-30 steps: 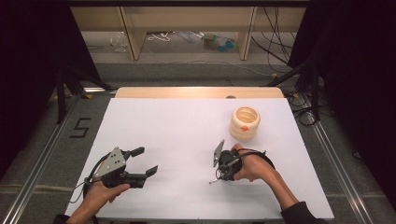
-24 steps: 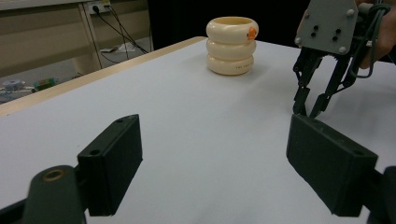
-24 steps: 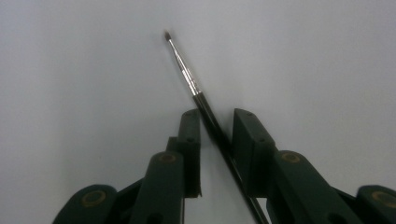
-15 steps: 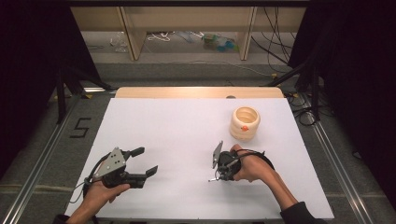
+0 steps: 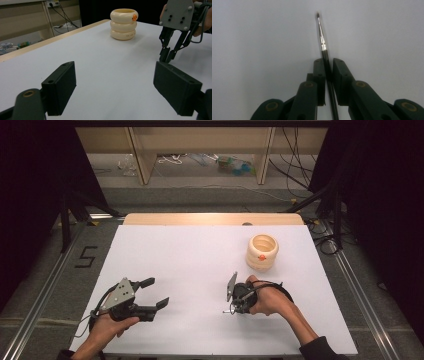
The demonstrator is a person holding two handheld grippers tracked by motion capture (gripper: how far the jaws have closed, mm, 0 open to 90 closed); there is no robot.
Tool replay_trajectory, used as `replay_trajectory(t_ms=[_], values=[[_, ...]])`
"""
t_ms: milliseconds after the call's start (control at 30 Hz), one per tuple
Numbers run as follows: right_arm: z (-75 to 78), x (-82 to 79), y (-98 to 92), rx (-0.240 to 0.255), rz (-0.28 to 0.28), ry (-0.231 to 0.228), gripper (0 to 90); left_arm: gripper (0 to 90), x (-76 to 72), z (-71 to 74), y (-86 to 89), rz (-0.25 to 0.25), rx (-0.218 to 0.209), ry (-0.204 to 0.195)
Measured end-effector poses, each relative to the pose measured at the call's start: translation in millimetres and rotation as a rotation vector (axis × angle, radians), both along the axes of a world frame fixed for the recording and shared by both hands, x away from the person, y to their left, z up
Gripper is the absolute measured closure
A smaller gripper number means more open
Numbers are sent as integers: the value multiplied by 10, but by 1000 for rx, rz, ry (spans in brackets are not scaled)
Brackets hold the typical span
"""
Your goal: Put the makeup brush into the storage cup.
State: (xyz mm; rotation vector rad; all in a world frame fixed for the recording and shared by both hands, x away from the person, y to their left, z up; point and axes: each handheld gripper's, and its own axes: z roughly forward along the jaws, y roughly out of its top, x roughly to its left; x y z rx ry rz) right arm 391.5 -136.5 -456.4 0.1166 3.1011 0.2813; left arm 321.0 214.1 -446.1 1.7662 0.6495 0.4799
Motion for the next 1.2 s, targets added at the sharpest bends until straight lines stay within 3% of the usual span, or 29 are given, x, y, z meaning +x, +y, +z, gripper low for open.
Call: replay_trajectory(t_ms=[200, 333, 667, 733, 800, 967, 1000, 1200], values=[[1, -12, 6, -8, -7, 0, 829, 182, 0, 2, 2, 0, -1, -3], [4, 9, 8, -20, 34, -24, 844, 182, 2, 3, 3, 1, -1, -4], [4, 8, 10, -21, 31, -23, 854, 182, 6, 1, 2, -3, -9, -6], [1, -15, 20, -10, 1, -9, 853, 182, 5, 2, 3, -3, -9, -7], [6, 9, 13, -24, 33, -25, 854, 182, 3, 7, 6, 1, -5, -4], [7, 8, 15, -23, 40, -24, 853, 182, 7, 3, 4, -3, -10, -7], [8, -17, 23, -11, 7, -18, 854, 182, 2, 8, 6, 0, -3, -5], [58, -30, 14, 2, -1, -22, 854, 182, 8, 4, 2, -6, -10, -8]])
